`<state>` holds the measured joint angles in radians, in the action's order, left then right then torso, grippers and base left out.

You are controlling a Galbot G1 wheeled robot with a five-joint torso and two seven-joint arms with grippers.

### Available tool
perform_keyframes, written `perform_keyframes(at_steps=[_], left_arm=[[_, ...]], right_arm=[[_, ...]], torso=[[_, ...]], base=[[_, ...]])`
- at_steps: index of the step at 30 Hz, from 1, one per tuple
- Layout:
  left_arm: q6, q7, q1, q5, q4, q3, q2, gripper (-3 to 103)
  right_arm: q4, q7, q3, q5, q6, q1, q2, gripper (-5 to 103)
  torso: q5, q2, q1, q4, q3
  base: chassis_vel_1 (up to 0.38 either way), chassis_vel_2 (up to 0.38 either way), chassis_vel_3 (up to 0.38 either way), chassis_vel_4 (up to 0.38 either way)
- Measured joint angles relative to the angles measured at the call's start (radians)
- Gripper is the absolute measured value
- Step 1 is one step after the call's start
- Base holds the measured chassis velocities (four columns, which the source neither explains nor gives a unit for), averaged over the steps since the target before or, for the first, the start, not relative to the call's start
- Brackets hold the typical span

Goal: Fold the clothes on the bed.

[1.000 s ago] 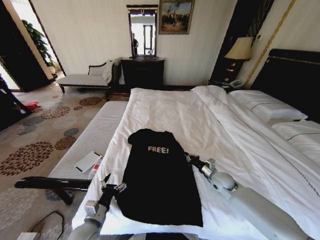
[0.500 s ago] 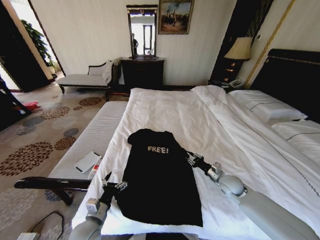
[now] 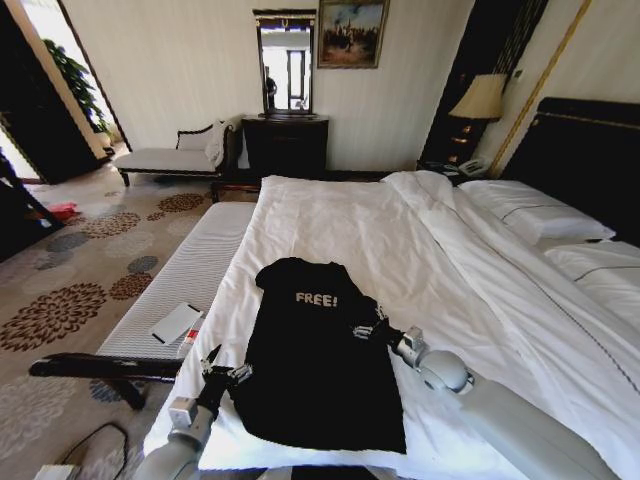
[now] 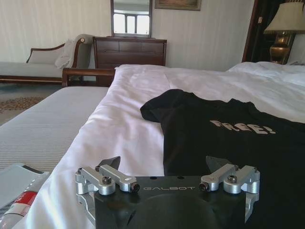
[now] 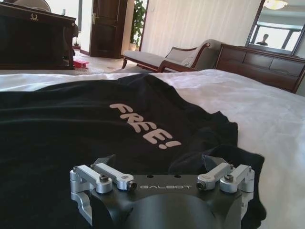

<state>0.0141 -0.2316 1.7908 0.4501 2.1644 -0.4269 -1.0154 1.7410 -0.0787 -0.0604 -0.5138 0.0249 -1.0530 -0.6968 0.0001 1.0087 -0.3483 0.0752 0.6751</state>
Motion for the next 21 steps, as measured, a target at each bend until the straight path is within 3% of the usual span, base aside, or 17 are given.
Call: perform_keyframes(at_steps=[13,15,17,20,21], left_arm=[[0.002,-0.002,-0.016,0.007,-0.016,0.002,-0.002,100],[0.002,-0.002,-0.016,0.007,-0.016,0.001,-0.001,100],[0.002,-0.002,-0.016,0.008,-0.016,-0.001,-0.001,100],[0.000,-0.001,-0.012,0.010,-0.019,-0.009,0.000,100],[0.000,-0.001,-0.012,0.010,-0.019,-0.009,0.000,100]], right_arm=[[-0.083,0.009,-0.053,-0.036,0.005,0.056,-0.021,103],[-0.091,0.016,-0.063,-0.043,0.004,0.065,-0.029,95],[-0.093,0.018,-0.067,-0.047,0.003,0.069,-0.032,95],[-0.088,0.032,-0.077,-0.079,-0.007,0.081,-0.041,79],[-0.088,0.032,-0.077,-0.079,-0.007,0.081,-0.041,79]], torso=[[-0.0002,0.000,0.000,0.0000,0.000],[-0.0001,0.000,0.000,0.0000,0.000],[-0.0001,0.000,0.000,0.0000,0.000],[-0.0001,0.000,0.000,0.0000,0.000],[-0.0001,0.000,0.000,0.0000,0.000]], base=[[0.000,0.000,0.000,0.000],[0.000,0.000,0.000,0.000],[0.000,0.000,0.000,0.000],[0.000,0.000,0.000,0.000],[0.000,0.000,0.000,0.000]])
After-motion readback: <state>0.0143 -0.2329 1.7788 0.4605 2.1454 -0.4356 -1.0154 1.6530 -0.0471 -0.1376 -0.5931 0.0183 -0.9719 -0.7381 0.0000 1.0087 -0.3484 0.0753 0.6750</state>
